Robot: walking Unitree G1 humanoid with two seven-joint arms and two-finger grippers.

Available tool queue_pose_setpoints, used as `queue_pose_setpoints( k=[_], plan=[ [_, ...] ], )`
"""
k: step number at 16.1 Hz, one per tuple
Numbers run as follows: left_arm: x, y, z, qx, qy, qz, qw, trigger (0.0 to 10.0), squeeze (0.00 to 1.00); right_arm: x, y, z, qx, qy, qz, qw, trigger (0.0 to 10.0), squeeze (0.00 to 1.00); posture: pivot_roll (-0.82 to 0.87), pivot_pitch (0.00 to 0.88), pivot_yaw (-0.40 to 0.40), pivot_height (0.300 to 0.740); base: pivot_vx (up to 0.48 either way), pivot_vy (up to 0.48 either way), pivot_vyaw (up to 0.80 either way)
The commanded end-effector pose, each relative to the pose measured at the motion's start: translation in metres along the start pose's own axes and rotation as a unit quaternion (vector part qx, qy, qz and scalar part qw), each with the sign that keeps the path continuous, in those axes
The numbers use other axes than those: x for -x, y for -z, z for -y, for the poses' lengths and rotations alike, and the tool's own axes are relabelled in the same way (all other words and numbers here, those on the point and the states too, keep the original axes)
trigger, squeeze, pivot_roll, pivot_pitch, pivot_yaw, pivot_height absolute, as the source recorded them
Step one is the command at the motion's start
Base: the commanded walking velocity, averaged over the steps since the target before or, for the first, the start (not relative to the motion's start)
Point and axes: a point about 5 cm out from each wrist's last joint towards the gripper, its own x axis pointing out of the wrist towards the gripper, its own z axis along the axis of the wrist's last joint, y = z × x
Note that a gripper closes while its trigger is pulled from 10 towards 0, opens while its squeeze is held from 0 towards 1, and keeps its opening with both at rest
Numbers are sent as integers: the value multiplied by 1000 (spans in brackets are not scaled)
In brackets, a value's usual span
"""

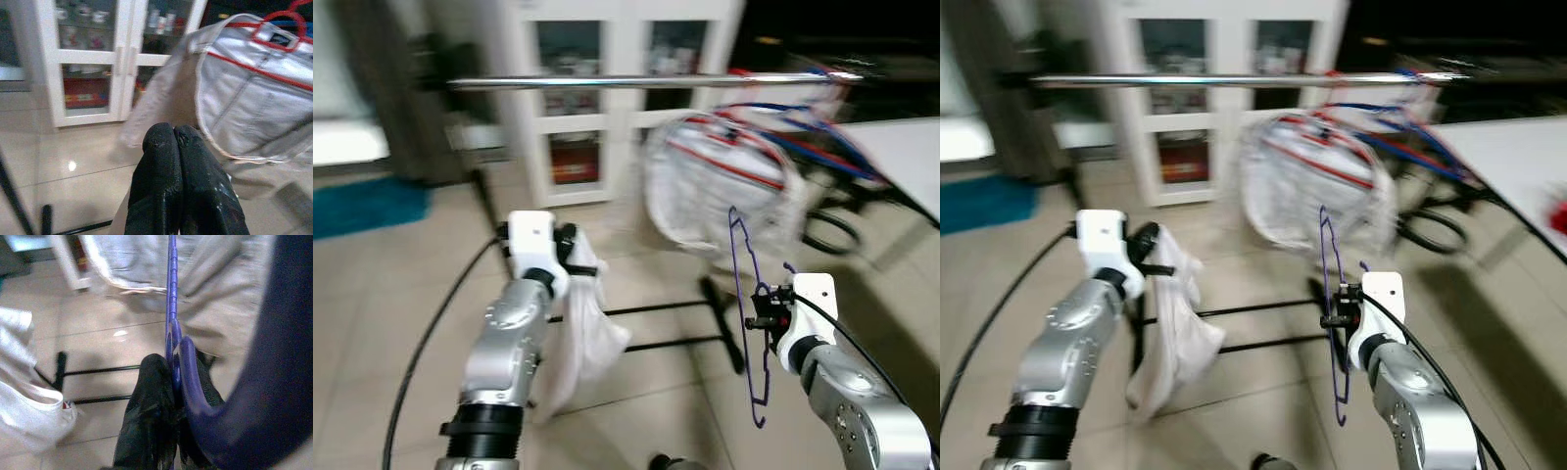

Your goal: Hang hanger

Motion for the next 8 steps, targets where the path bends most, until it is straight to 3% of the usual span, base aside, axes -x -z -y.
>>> queue_pose_setpoints(
  k=[1, 3, 5, 7, 8],
  plan=[
    [2, -5, 0, 26, -3, 11, 1000, 10000, 0, 3, -5, 0, -14, 7, 9, 1000, 10000, 0, 21, 1, -7, 740, 0, 0, -788],
    [2, 1, -4, 32, -13, -8, 999, 10000, 0, 3, -4, 2, -30, 32, 2, 999, 10000, 0, 24, 3, 0, 740, 0, 0, -772],
    [3, 5, -4, 4, -22, -34, 999, 10000, 0, 4, -8, 1, -65, 36, 18, 997, 10000, 0, 23, 5, 5, 740, 0, 0, -766],
    [4, 6, -7, -43, -22, -37, 998, 10000, 0, 5, -11, -2, -60, 29, 25, 997, 10000, 0, 19, 1, 4, 740, 0, 0, -763],
    [5, 5, -6, -43, -10, -31, 999, 10000, 0, 6, -14, -2, -54, 34, 36, 997, 10000, 0, 19, 1, 4, 740, 0, 0, -763]
  ],
)
